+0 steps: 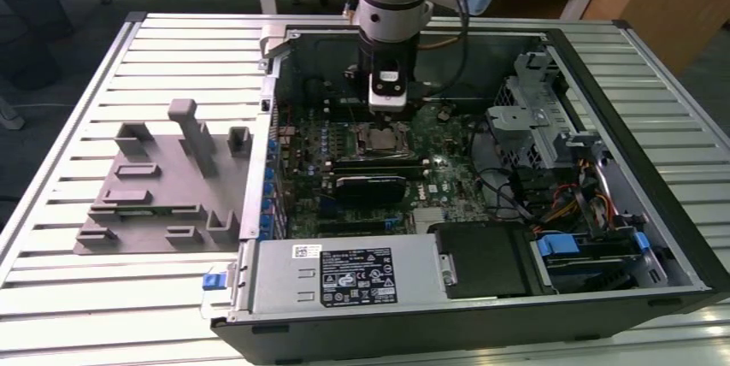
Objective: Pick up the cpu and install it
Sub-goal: 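Close the cpu cover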
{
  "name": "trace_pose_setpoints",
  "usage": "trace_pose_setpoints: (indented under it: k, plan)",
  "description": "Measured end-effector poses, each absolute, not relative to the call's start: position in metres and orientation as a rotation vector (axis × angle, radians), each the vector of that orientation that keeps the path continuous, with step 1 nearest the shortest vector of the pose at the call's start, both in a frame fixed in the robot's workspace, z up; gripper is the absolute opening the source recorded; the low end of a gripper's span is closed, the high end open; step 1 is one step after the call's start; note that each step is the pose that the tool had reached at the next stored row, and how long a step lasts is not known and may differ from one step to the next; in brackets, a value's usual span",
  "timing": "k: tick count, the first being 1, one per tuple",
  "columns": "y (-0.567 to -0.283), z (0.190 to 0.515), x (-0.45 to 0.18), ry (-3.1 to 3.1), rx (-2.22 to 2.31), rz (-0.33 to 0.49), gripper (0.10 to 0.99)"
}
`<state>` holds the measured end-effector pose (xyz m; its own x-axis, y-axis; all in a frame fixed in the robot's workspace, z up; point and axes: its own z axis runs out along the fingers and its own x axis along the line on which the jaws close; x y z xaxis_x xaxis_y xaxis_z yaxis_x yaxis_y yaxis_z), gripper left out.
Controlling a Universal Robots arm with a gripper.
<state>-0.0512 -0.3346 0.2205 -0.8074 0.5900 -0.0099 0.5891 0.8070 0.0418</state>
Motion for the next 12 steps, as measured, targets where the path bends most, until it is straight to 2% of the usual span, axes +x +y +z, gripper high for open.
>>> trace_pose_setpoints:
  k: [12]
  plan:
    - [-0.3346, 0.2191, -0.0512, 3.035, 0.727, 0.056, 0.106]
